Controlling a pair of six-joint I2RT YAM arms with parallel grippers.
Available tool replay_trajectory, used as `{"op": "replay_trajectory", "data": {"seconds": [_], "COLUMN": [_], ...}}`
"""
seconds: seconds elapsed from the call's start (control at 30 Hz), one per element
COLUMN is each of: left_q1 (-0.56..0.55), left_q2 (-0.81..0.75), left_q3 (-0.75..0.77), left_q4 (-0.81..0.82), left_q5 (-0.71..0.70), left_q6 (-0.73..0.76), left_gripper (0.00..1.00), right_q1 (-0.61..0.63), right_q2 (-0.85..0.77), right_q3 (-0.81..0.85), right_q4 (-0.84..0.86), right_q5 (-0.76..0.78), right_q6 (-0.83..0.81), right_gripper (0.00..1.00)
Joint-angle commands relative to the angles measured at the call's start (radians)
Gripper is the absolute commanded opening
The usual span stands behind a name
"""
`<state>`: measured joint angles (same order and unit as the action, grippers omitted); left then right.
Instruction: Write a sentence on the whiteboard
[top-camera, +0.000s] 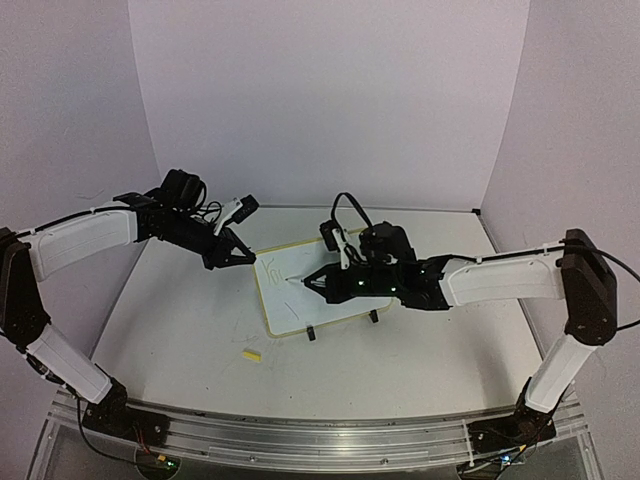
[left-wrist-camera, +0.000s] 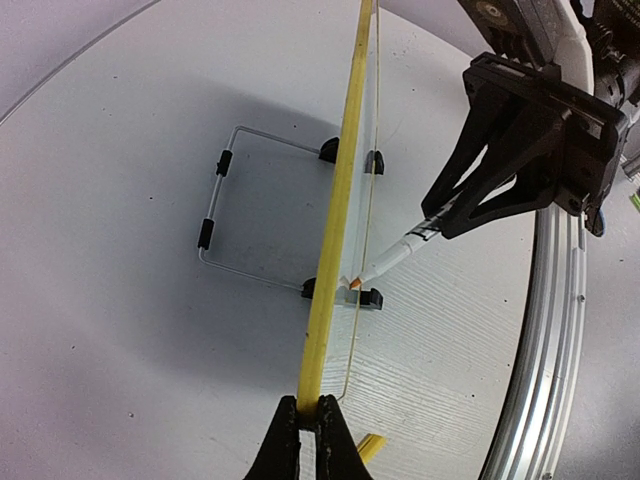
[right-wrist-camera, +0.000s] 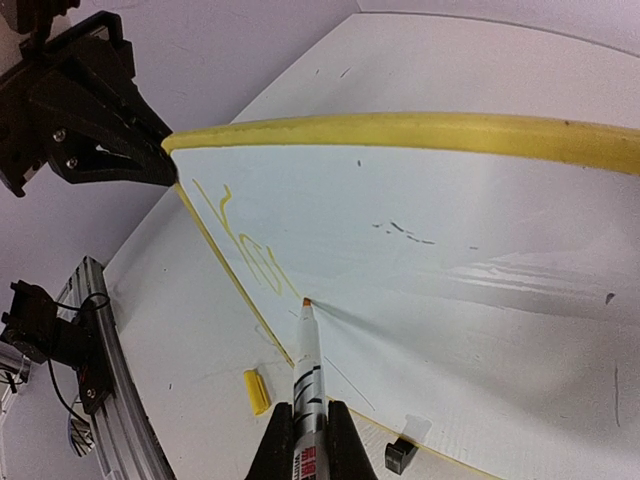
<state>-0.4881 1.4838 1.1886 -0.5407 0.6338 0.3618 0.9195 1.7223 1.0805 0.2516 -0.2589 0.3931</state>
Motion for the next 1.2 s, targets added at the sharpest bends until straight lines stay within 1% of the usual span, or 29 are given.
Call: {"op": "replay_trajectory", "data": {"seconds": [0.0, 0.83, 1.17], "left_q1": [-0.001, -0.001, -0.001], "left_q2": [-0.030, -0.027, -0.028], "left_q3": [-0.003, -0.001, -0.001], "left_q4": [0.000, 0.000, 0.000], "left_q5": [-0.023, -0.022, -0.022], "left_q6": [0.028, 0.030, 0.030], "left_gripper": [0.00, 0.00, 0.00], "right_q1": [-0.013, -0.014, -0.013], "right_q2": [-0.053, -0.072, -0.011], "right_q3": [0.031, 0.027, 0.005], "right_q4": [0.009, 0.042, 0.044], "right_q5": [0.074, 0.062, 0.054], "right_q6": [-0.012, -0.010, 0.007], "right_gripper": [0.00, 0.00, 0.00]}}
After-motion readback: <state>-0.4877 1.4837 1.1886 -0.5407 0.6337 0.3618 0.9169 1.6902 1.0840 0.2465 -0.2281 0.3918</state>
